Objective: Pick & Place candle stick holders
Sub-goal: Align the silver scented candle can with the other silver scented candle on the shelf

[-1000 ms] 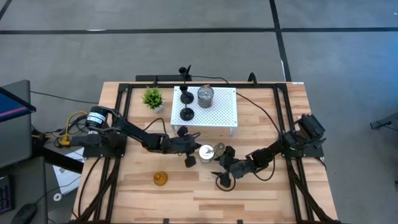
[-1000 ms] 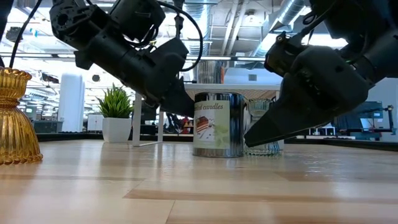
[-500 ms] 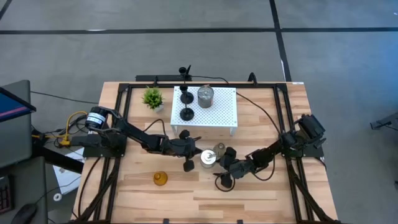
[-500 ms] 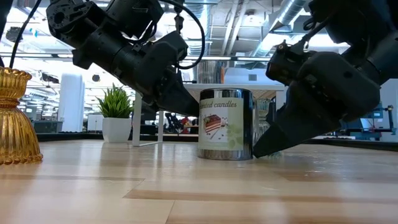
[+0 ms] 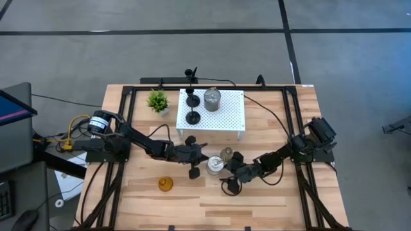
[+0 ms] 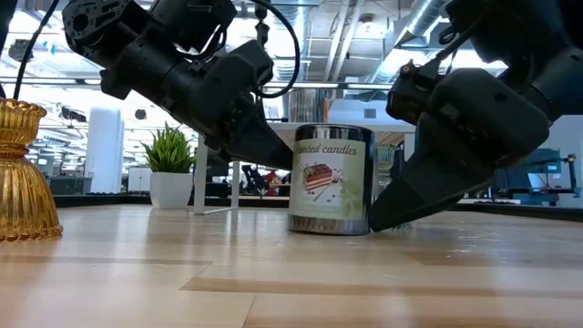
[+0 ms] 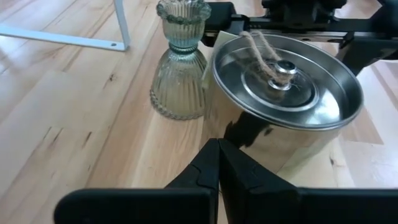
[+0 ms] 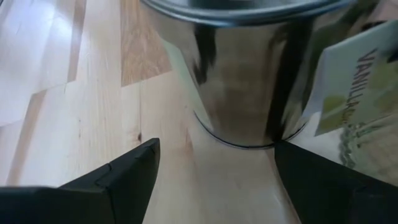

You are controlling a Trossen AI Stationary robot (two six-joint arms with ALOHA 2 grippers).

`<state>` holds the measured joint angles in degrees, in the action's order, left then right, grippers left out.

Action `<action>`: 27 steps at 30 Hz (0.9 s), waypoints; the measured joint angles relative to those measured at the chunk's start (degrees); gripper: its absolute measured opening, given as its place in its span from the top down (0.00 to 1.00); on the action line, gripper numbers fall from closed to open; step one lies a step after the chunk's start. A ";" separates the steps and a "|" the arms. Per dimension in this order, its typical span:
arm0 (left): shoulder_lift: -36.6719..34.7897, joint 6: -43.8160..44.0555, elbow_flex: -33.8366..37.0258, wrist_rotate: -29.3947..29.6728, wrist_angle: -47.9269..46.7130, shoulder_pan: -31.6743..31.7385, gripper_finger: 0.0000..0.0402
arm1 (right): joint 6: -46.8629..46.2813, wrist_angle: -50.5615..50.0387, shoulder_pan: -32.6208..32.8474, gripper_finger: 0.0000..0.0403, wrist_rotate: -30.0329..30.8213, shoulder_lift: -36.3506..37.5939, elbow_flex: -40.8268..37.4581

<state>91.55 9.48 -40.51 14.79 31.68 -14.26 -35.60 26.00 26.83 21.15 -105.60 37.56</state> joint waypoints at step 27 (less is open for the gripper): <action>0.00 1.53 0.00 -0.22 0.18 -0.48 0.99 | 5.62 -15.06 2.52 0.25 8.76 12.43 -0.04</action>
<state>91.55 11.00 -40.51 14.57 31.86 -14.74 -29.98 10.94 29.34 29.91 -93.17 37.52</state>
